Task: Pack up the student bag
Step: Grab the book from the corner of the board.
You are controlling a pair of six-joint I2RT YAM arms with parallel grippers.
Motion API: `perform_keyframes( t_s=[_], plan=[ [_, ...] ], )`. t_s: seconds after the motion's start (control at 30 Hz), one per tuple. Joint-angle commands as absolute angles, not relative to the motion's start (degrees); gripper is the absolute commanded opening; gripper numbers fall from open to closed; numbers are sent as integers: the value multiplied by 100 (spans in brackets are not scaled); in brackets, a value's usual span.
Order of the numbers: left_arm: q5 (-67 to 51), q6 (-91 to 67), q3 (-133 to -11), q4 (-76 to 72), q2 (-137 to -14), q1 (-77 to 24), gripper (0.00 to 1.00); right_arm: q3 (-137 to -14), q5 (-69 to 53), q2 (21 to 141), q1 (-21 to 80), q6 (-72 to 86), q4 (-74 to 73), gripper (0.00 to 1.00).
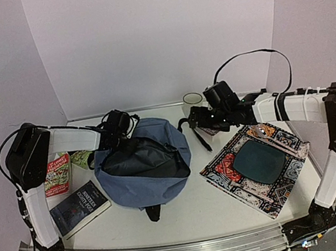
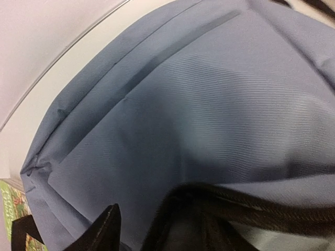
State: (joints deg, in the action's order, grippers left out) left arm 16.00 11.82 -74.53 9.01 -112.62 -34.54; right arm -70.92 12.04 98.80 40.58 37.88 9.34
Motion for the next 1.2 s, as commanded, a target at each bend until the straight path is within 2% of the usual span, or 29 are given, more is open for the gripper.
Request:
perform_keyframes(
  t_s=[0.0, 0.17, 0.27, 0.6, 0.87, 1.0, 1.17],
  plan=[
    [2343, 875, -7692, 668, -11331, -3349, 64, -6903, 1556, 9839, 3695, 4699, 981, 98],
    [2173, 332, -7648, 860, -10683, -3349, 84, -7086, 1689, 10223, 3328, 5342, 762, 98],
    [1851, -26, -7559, 1080, -10205, -3349, 93, -7277, 1722, 10565, 3112, 5587, 612, 92],
    [844, -1060, -7035, 1876, -9271, -3349, 99, -7928, 1569, 11650, 2617, 6022, 466, 77],
    [828, -1310, -6759, 2112, -8935, -3349, 99, -8285, 1260, 12333, 2484, 6191, 451, 65],
    [907, -1284, -6784, 2145, -8884, -3349, 99, -8393, 1167, 12508, 2453, 6170, 448, 55],
    [956, -1292, -6795, 2164, -8860, -3349, 99, -8322, 1035, 12571, 2403, 6206, 448, 32]
  ],
)
